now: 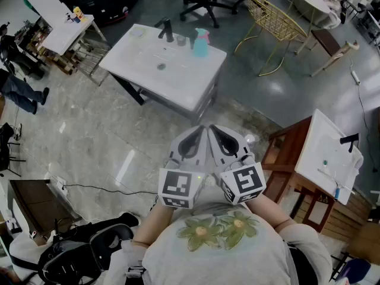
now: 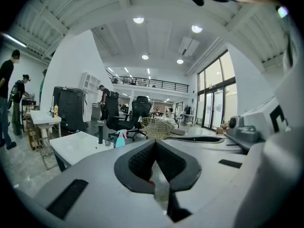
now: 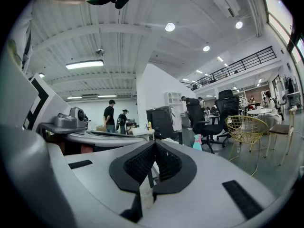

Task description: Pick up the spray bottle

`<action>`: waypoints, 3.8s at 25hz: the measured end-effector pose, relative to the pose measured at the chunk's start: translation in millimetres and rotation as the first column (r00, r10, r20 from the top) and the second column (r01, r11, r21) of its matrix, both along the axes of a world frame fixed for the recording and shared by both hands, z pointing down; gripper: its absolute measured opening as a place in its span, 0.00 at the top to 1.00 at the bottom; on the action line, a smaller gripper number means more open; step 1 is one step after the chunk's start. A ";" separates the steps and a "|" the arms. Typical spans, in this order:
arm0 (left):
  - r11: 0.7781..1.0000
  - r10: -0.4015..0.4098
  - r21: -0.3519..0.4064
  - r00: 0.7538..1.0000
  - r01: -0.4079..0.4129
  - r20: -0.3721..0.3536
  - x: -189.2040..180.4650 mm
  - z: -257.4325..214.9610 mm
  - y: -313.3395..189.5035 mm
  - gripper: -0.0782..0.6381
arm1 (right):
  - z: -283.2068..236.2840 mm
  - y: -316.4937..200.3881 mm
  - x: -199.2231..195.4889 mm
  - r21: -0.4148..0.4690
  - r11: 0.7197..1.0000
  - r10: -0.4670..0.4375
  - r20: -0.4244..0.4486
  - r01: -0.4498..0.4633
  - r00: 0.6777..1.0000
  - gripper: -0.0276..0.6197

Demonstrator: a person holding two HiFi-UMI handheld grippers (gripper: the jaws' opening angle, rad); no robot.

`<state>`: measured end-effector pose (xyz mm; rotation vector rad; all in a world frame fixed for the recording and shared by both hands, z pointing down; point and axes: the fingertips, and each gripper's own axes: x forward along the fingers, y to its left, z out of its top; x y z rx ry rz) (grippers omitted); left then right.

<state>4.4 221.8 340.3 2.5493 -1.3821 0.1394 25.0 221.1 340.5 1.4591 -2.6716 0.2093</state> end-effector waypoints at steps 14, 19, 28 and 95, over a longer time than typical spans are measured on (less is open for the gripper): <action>0.997 -0.077 -0.013 0.997 0.077 0.003 -6.0 14.4 11.3 0.88 | 11.7 9.7 -4.8 0.017 0.999 -0.041 0.014 0.041 0.999 0.92; 0.996 -0.086 -0.039 0.996 0.085 -0.005 -9.5 23.2 6.9 0.88 | 19.4 5.6 -8.7 0.005 0.999 -0.040 0.001 0.040 0.999 0.92; 0.998 -0.054 -0.044 0.998 0.054 -0.014 -20.3 27.3 -35.1 0.88 | 25.7 -35.7 -18.2 -0.008 1.000 -0.024 0.014 0.025 1.000 0.92; 0.979 0.171 -0.113 0.985 -0.172 -0.015 -5.9 58.1 -279.1 0.88 | 52.2 -285.5 -2.8 -0.069 0.984 0.158 -0.052 -0.162 0.986 0.92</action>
